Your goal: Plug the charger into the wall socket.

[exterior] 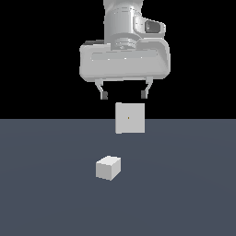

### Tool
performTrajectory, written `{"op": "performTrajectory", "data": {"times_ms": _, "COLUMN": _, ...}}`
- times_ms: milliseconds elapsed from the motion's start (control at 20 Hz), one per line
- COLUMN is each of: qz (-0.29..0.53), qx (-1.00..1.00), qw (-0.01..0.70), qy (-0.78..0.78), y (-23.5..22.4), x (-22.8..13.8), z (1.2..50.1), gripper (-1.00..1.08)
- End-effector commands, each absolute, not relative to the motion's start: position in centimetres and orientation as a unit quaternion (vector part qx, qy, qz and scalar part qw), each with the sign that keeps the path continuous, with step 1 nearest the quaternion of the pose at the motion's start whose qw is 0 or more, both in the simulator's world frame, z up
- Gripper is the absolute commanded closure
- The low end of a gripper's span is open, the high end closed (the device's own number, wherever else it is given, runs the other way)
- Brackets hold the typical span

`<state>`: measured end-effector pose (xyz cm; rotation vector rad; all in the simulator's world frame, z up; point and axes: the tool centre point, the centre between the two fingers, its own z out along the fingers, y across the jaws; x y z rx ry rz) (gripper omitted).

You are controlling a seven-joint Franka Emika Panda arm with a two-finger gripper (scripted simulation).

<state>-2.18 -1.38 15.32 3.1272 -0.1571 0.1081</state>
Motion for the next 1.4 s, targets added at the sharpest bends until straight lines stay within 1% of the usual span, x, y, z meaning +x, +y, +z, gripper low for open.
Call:
{"op": "performTrajectory", "data": {"times_ms": 0, "qz": 0.042, "qx": 0.997, "qw": 0.006, "qy": -0.067, "y": -1.2, "x": -3.0, "z": 14.5, "gripper": -0.92}}
{"op": "performTrajectory", "data": {"times_ms": 650, "qz": 0.087, "qx": 0.982, "qw": 0.016, "qy": -0.165, "y": 0.5, "x": -7.2, "z": 9.1, "gripper": -0.92}}
{"op": "performTrajectory", "data": {"times_ms": 1350, "qz": 0.108, "qx": 0.971, "qw": 0.023, "qy": -0.212, "y": 1.5, "x": -8.7, "z": 6.3, "gripper": -0.92}}
